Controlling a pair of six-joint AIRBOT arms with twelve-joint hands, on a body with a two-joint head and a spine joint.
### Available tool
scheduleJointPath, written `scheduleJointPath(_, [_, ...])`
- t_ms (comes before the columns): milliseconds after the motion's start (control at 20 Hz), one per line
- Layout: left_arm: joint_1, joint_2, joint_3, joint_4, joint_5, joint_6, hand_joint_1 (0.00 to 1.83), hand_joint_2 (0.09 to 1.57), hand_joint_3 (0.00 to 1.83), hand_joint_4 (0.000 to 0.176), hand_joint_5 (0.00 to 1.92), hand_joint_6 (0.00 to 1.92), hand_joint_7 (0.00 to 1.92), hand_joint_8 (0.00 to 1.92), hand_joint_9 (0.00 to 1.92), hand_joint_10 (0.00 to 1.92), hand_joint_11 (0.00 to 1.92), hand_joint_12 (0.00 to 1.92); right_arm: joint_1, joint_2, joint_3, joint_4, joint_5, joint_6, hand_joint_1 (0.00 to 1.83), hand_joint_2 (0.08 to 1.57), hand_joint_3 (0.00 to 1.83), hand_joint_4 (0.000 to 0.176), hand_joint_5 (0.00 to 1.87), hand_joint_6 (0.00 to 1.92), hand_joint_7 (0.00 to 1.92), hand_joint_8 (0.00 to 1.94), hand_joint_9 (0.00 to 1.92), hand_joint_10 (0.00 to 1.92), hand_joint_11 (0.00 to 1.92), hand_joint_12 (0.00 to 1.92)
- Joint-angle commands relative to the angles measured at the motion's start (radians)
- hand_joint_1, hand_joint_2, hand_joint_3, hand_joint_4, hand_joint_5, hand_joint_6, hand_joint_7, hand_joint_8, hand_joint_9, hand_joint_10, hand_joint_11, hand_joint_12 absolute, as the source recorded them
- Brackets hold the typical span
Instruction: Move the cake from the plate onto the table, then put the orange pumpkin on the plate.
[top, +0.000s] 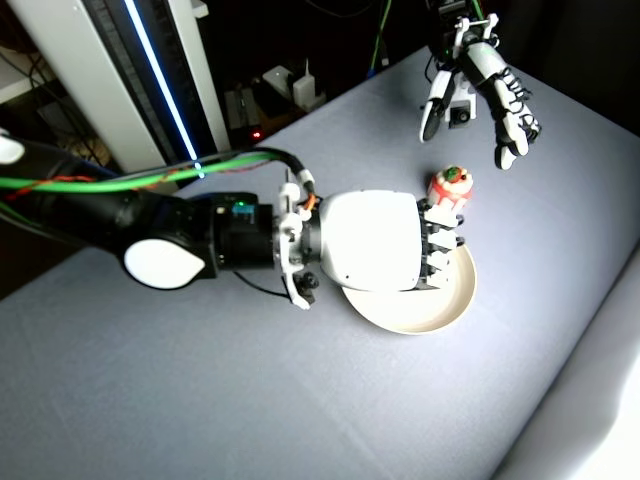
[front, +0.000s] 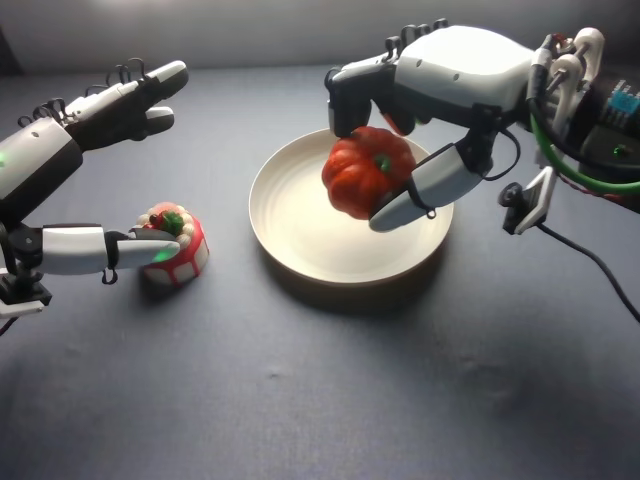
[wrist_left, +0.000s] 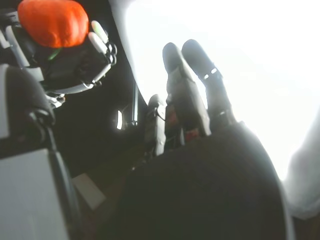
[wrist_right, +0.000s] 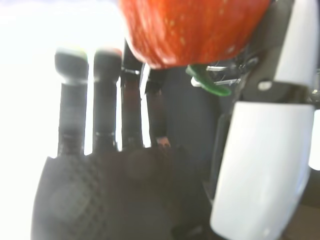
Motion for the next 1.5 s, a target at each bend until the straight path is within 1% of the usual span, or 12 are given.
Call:
scheduleJointPath(0, [-0.007, 0.000, 0.009, -0.042, -0.133, -0.004, 1.11, 0.92, 0.00, 0.120, 0.12, 0.01, 0.15, 0.01, 0.42, 0.01, 0.00, 1.23, 0.006, -0.001, 0.008, 0.029, 0.109, 0.009, 1.20, 1.17, 0.06, 0.000, 0.76, 1.25, 0.88, 1.35, 0.83, 1.73, 0.81, 1.91])
scheduleJointPath(50, [-0.007, -0.003, 0.012, -0.044, -0.135, -0.004, 1.09, 0.91, 0.00, 0.146, 0.15, 0.01, 0.15, 0.01, 0.44, 0.01, 0.00, 1.27, 0.006, -0.002, 0.010, 0.029, 0.106, 0.009, 1.19, 1.19, 0.02, 0.000, 0.75, 1.28, 0.88, 1.32, 0.83, 1.68, 0.83, 1.86])
scheduleJointPath(200, [-0.007, -0.004, 0.015, -0.049, -0.136, -0.004, 1.05, 0.91, 0.00, 0.137, 0.10, 0.00, 0.11, 0.00, 0.43, 0.01, 0.00, 1.30, 0.006, -0.005, 0.014, 0.040, 0.105, 0.009, 1.16, 1.21, 0.01, 0.023, 0.78, 1.37, 0.79, 1.30, 0.67, 1.57, 0.63, 1.78])
scheduleJointPath(400, [-0.007, -0.004, 0.015, -0.049, -0.132, -0.004, 1.05, 0.92, 0.00, 0.145, 0.09, 0.00, 0.00, 0.00, 0.39, 0.00, 0.00, 1.34, 0.006, -0.005, 0.015, 0.045, 0.105, 0.009, 1.20, 1.18, 0.00, 0.000, 0.82, 1.40, 0.88, 1.02, 0.72, 0.83, 0.51, 1.34])
scheduleJointPath(500, [-0.007, -0.003, 0.015, -0.050, -0.133, -0.004, 1.07, 0.92, 0.00, 0.137, 0.11, 0.01, 0.00, 0.00, 0.38, 0.00, 0.00, 1.38, 0.002, -0.005, 0.015, 0.048, 0.105, 0.009, 1.10, 1.14, 0.00, 0.000, 0.91, 1.12, 0.83, 0.56, 0.73, 0.65, 0.46, 1.27])
scheduleJointPath(550, [-0.007, -0.002, 0.014, -0.050, -0.134, -0.004, 1.09, 0.92, 0.00, 0.094, 0.10, 0.00, 0.00, 0.00, 0.34, 0.00, 0.00, 1.25, 0.000, -0.005, 0.017, 0.053, 0.105, 0.009, 1.09, 1.00, 0.00, 0.000, 0.72, 0.81, 0.78, 0.20, 0.72, 0.32, 0.39, 1.08])
scheduleJointPath(750, [-0.007, -0.001, 0.012, -0.050, -0.137, -0.004, 1.07, 0.91, 0.00, 0.096, 0.11, 0.00, 0.00, 0.00, 0.37, 0.01, 0.00, 1.28, -0.008, -0.005, 0.017, 0.058, 0.105, 0.009, 0.96, 0.87, 0.00, 0.000, 0.72, 0.42, 0.74, 0.01, 0.64, 0.02, 0.21, 1.09])
scheduleJointPath(800, [-0.007, -0.001, 0.012, -0.050, -0.136, -0.004, 1.06, 0.92, 0.00, 0.084, 0.09, 0.00, 0.00, 0.00, 0.37, 0.01, 0.00, 1.33, -0.011, -0.005, 0.017, 0.059, 0.105, 0.009, 0.85, 0.74, 0.00, 0.030, 0.74, 0.25, 0.65, 0.00, 0.53, 0.00, 0.02, 1.07])
scheduleJointPath(950, [-0.007, 0.000, 0.012, -0.050, -0.138, -0.004, 1.06, 0.92, 0.00, 0.090, 0.09, 0.00, 0.00, 0.00, 0.36, 0.01, 0.00, 1.38, -0.014, -0.005, 0.017, 0.061, 0.108, 0.021, 0.83, 0.65, 0.00, 0.047, 0.71, 0.06, 0.50, 0.00, 0.46, 0.00, 0.00, 0.99])
scheduleJointPath(1050, [-0.007, 0.000, 0.011, -0.050, -0.138, -0.004, 1.07, 0.93, 0.00, 0.108, 0.08, 0.00, 0.00, 0.00, 0.34, 0.00, 0.00, 1.38, -0.016, -0.005, 0.016, 0.061, 0.108, 0.022, 0.79, 0.60, 0.00, 0.160, 0.59, 0.00, 0.39, 0.00, 0.42, 0.00, 0.00, 1.03])
scheduleJointPath(1100, [-0.007, 0.000, 0.011, -0.050, -0.139, -0.004, 1.06, 0.92, 0.00, 0.125, 0.08, 0.00, 0.00, 0.00, 0.34, 0.00, 0.00, 1.41, -0.016, -0.004, 0.013, 0.058, 0.109, 0.024, 0.77, 0.58, 0.00, 0.175, 0.44, 0.00, 0.27, 0.00, 0.35, 0.00, 0.00, 0.96])
scheduleJointPath(1450, [-0.006, 0.003, -0.001, -0.065, -0.137, -0.004, 1.06, 0.91, 0.00, 0.125, 0.10, 0.00, 0.00, 0.00, 0.34, 0.00, 0.00, 1.47, -0.012, 0.049, -0.055, -0.018, 0.089, 0.051, 0.86, 0.66, 0.00, 0.164, 0.44, 0.00, 0.25, 0.00, 0.18, 0.02, 0.00, 0.56])
